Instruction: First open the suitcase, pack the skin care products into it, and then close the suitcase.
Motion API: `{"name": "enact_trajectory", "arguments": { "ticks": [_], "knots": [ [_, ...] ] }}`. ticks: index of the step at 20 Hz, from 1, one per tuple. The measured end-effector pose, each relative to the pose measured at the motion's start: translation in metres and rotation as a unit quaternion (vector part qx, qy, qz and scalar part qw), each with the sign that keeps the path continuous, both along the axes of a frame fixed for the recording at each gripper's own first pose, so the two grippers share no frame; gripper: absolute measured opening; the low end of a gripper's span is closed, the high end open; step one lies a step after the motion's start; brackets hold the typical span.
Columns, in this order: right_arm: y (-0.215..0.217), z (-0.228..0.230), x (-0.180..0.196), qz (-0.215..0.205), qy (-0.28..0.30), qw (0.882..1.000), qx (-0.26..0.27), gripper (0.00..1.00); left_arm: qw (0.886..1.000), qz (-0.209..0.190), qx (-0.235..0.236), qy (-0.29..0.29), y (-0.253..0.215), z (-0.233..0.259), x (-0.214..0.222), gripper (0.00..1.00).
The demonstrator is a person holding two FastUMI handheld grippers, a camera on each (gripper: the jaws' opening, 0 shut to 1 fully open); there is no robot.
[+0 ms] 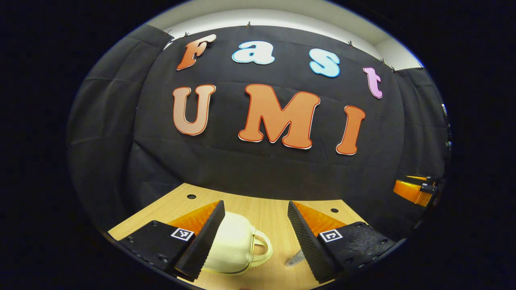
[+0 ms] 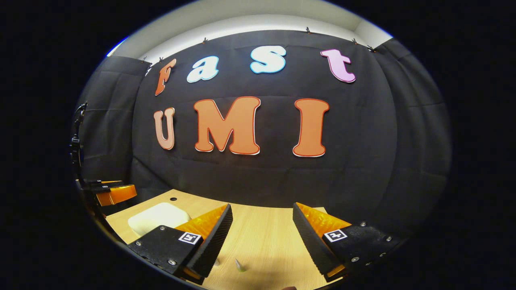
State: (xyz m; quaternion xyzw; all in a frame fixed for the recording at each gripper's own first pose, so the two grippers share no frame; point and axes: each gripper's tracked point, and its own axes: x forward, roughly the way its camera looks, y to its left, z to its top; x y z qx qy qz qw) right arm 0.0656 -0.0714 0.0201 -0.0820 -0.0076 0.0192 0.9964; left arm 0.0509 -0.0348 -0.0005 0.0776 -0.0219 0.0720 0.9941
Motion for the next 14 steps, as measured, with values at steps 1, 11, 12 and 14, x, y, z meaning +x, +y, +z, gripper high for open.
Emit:
{"name": "enact_trajectory", "arguments": {
  "ticks": [1, 11, 12, 14],
  "knots": [
    [-0.002, -0.002, 0.0, -0.011, 0.001, 1.0, 0.002, 0.95, 1.0, 0.0, 0.013, 0.006, 0.004, -0.002, 0.007, 0.97],
    [-0.016, -0.063, -0.007, -0.086, 0.062, 0.994, 0.041, 0.95, 0.97, 0.002, 0.215, 0.113, 0.031, -0.087, 0.058, 0.98],
    [-0.018, -0.071, -0.009, -0.088, 0.071, 0.992, 0.047, 0.95, 0.964, 0.002, 0.235, 0.125, 0.031, -0.099, 0.062, 0.98],
    [-0.023, -0.084, -0.012, -0.095, 0.087, 0.99, 0.06, 0.95, 0.949, -0.005, 0.279, 0.15, 0.03, -0.121, 0.069, 0.98]
  ]
}}
